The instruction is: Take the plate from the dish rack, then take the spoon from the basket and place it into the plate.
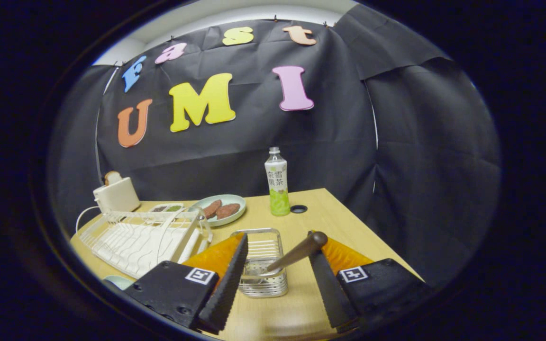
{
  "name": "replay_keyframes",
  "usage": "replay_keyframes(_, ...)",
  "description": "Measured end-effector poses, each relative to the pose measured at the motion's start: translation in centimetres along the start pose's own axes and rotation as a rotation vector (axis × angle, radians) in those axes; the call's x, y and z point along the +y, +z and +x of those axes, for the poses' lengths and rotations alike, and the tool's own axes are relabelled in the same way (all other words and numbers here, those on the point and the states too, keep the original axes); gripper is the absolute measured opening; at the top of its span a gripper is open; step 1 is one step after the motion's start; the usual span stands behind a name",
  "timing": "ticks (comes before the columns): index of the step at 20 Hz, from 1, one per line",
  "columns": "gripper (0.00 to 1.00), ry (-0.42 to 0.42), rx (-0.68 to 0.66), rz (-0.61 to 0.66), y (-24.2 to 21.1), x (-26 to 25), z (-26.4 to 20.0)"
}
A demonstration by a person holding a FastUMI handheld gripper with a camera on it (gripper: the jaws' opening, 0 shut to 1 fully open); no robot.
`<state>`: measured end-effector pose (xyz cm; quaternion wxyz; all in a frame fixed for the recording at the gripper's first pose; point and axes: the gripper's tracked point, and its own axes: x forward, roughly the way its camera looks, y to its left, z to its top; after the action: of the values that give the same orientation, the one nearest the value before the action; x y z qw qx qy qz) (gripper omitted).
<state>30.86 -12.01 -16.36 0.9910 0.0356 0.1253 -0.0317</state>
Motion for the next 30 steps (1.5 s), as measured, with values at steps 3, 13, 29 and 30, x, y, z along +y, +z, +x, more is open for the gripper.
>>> replay_keyframes(3,0.55,-0.019,0.019,0.011,0.1,0.4,0.3)
replay_keyframes(13,0.15,-0.079,-0.031,0.004,4.2,2.1,-0.9)
replay_keyframes(29,0.15,0.039,-0.160,0.009,8.6,10.2,-14.1)
replay_keyframes(30,0.15,0.056,-0.150,0.012,7.7,11.1,-14.7)
